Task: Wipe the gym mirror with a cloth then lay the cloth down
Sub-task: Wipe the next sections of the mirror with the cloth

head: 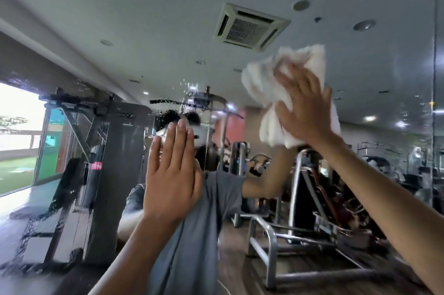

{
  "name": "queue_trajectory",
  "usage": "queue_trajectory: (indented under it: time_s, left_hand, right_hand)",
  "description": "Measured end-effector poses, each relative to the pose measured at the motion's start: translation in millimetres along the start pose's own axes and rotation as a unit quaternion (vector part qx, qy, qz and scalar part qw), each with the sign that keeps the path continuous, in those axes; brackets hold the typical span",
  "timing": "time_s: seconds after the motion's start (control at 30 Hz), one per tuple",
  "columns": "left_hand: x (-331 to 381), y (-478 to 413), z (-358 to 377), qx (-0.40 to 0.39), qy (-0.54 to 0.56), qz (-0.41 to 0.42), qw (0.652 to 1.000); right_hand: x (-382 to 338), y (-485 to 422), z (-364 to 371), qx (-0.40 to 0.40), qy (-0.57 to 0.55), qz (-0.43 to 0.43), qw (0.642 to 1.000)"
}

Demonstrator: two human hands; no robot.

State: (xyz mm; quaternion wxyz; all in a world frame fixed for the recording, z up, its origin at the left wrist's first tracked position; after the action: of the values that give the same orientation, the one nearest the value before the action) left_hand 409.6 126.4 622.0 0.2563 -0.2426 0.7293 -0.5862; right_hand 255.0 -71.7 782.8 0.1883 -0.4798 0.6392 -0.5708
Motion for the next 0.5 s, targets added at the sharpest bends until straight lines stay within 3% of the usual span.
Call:
queue_trajectory:
  time_s: [0.1, 0.17, 0.27, 0.33, 0.37, 0.43, 0.5]
  left_hand:
    - [-2, 0, -2, -0.002, 0.006, 0.002, 1.000]
    - [-2, 0, -3, -0.005, 0.008, -0.001, 1.000]
    - [-1, -1, -4, -0.007, 0.000, -0.002, 1.000]
    - [-3, -3, -8, -0.008, -0.007, -0.001, 1.000]
    - [-5, -5, -12, -0.011, -0.010, 0.004, 1.000]
    - [-12, -18, -20, -0.015, -0.025, 0.033, 0.999]
    - [-23, -42, -28, -0.015, -0.057, 0.063, 0.996]
  right_hand:
    - [-30, -32, -4, 0.044, -0.064, 0.117, 0.990]
    - [-53, -30, -1, 0.043, -0.078, 0.097, 0.991]
    - [-68, 2, 8, -0.003, -0.009, -0.120, 0.993]
    - [-51, 27, 15, -0.038, 0.059, -0.311, 0.948]
    - [-34, 33, 17, -0.047, 0.081, -0.362, 0.928]
    - [2, 20, 15, -0.053, 0.092, -0.331, 0.938]
    - [25, -17, 2, -0.032, 0.030, -0.180, 0.983]
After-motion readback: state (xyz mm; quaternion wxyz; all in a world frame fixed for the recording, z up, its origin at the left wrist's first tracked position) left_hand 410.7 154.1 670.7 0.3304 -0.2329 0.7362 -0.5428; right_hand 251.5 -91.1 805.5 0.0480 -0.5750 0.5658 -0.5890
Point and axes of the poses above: each hand's wrist, its own y-axis away from the middle knuckle, its own z-axis out of the palm, x = y × z, the point moved 3 cm from there along -y, towards the middle knuckle, and after that the axes turned 11 degrees about -x, right-handed, at the moved point
